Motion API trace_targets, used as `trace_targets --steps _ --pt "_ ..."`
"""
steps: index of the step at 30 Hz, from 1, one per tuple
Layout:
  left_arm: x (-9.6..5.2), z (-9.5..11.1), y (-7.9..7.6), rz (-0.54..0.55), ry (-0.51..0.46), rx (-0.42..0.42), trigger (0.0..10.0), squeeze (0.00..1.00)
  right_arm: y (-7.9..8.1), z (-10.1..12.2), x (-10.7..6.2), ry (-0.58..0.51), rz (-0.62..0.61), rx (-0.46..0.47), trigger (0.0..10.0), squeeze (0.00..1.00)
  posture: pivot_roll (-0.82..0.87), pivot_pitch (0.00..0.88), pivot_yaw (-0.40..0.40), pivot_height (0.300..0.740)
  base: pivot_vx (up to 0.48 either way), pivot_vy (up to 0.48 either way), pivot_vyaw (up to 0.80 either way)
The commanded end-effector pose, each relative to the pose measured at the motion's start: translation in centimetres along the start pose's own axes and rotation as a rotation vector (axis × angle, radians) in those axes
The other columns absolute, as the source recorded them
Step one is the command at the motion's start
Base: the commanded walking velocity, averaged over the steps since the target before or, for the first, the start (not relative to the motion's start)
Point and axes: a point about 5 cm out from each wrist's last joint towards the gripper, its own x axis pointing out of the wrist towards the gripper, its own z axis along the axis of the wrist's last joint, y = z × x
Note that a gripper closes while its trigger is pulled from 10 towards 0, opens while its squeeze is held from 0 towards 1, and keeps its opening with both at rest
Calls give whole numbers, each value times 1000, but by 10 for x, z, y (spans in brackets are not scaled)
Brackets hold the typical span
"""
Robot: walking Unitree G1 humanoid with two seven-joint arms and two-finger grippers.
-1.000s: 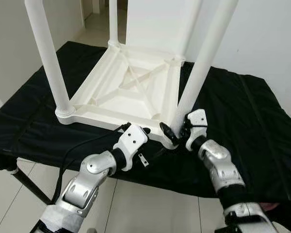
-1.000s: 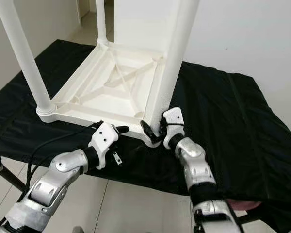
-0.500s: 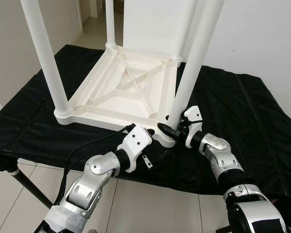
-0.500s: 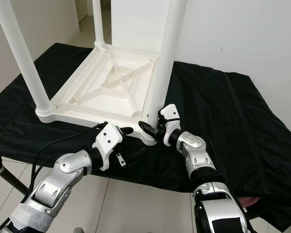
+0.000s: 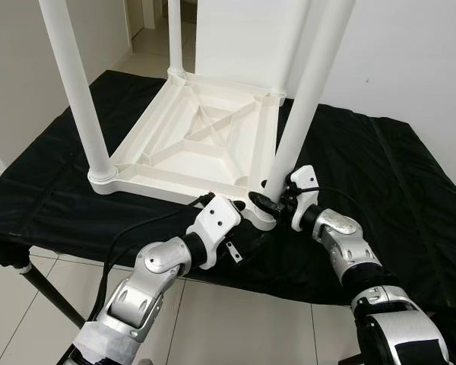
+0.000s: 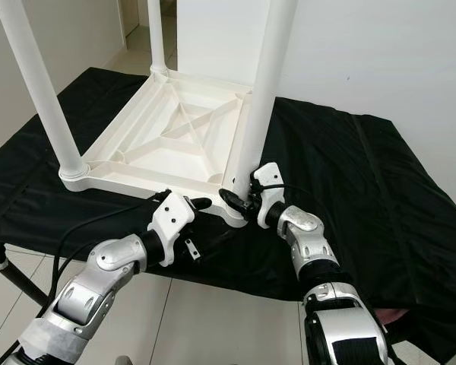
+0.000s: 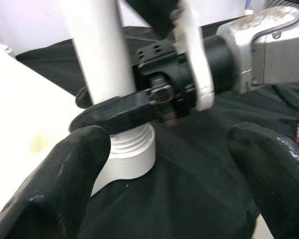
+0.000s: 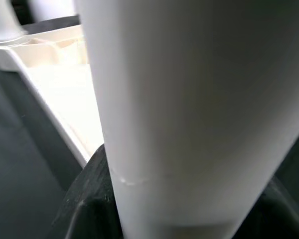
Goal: Building children table
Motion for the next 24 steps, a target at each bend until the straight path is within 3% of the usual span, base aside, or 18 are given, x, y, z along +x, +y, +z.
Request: trace_targets --steps 1,7,10,13,18,22,23,24 --pt "1 1 2 38 -5 -4 10000 0 -2 -10 -2 73 -151 11 10000 0 -38 0 -73 740 0 0 0" --pt "1 3 4 40 -19 -9 10000 0 16 -7 5 39 -244 79 10000 0 -42 0 -71 740 0 0 0" --pt "1 4 6 43 -20 -9 10000 0 28 -6 5 24 -351 102 10000 0 -43 0 -73 740 0 0 0" --pt "1 3 7 43 -11 -27 10000 0 41 -6 3 26 -542 154 10000 0 -43 0 -78 740 0 0 0" --pt "1 2 6 42 -9 -36 10000 0 50 -3 4 9 -572 168 10000 0 -46 0 -78 740 0 0 0" --pt "1 2 5 39 -9 -43 10000 0 49 1 3 -4 -562 170 10000 0 -46 0 -78 740 0 0 0" --pt "1 1 5 37 -7 -43 10000 0 47 2 1 -7 -564 177 10000 1000 -47 0 -80 740 0 0 0" --pt "1 1 5 35 -7 -44 10000 0 44 3 -2 -16 -558 178 10000 1000 -43 0 -85 740 0 0 0"
